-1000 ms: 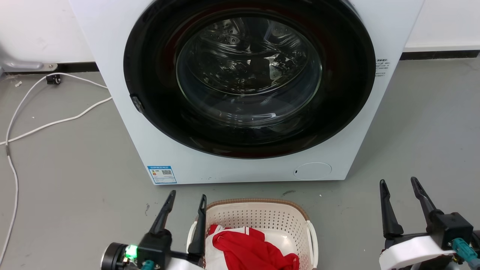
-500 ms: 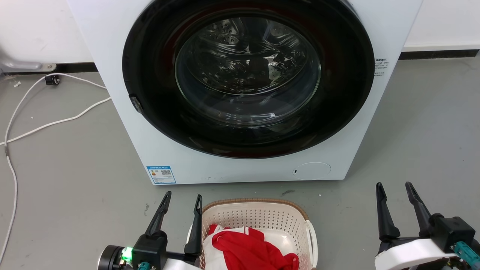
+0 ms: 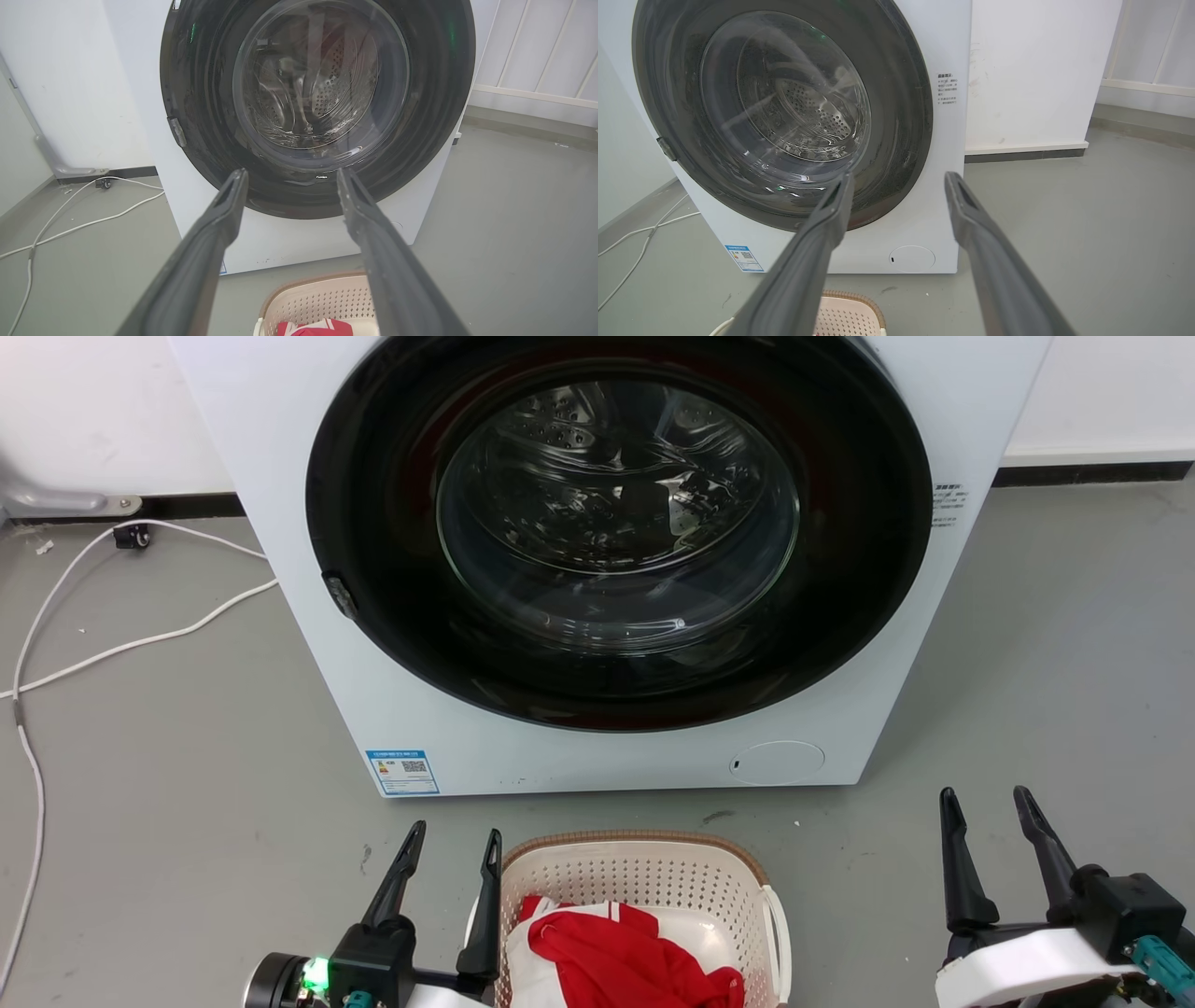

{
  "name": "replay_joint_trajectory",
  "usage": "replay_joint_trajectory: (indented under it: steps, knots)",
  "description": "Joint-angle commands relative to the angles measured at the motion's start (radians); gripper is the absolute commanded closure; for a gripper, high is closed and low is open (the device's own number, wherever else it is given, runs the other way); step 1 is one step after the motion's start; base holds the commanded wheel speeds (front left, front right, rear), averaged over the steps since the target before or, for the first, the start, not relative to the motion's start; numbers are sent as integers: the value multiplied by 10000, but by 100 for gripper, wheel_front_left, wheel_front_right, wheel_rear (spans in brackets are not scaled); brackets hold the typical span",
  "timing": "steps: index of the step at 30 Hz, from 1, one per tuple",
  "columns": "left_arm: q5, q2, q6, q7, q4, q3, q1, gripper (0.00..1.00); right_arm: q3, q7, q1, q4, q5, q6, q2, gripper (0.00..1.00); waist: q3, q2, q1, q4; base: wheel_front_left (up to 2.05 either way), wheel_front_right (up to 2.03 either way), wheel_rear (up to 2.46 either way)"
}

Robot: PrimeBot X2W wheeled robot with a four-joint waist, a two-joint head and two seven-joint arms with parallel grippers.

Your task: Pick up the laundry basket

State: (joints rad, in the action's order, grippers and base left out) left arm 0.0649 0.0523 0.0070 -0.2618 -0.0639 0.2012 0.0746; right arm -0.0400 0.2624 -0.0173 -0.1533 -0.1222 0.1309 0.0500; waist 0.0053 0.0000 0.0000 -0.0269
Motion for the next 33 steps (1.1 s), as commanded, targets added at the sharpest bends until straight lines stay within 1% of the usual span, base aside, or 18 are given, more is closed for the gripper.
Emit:
replay_joint_trajectory:
  steps: [1,5,9,13,18,23,26,30,33]
  knots:
    - [-6,-10,-51,-48,-17,-18,74,0,-3,34,50,47,46,-3,5,0,3,0,0,4,0,0,0]
    - [22,-17,-80,-48,-80,-8,112,0,0,35,4,18,96,-3,5,0,50,0,0,25,0,0,0]
    - [138,-18,-139,-48,-151,-58,-57,0,-57,-70,77,-264,239,-3,5,0,406,0,0,54,0,0,0]
    - [236,-18,-232,-41,-283,-213,-430,0,-193,-316,472,-518,496,-5,5,0,1149,0,0,50,0,0,0]
    - [174,-5,-557,-39,-812,-516,-1181,0,-417,-536,1181,-686,724,-5,5,0,2362,0,0,32,0,0,0]
    - [99,199,-863,-39,-1829,-771,-2224,0,-496,-759,1950,-980,940,-5,3,0,3464,0,0,56,0,0,0]
    - [37,358,-966,-39,-2426,-880,-2984,0,-474,-971,2475,-1267,1039,-5,3,0,4105,0,0,72,0,0,0]
    - [21,539,-1090,-39,-3593,-958,-4052,0,-419,-1292,3245,-1831,1059,-5,5,0,4906,0,0,105,0,0,0]
    - [83,637,-1189,-39,-4743,-880,-4857,0,-389,-1597,3903,-2534,800,-5,2,0,5483,0,0,89,0,0,0]
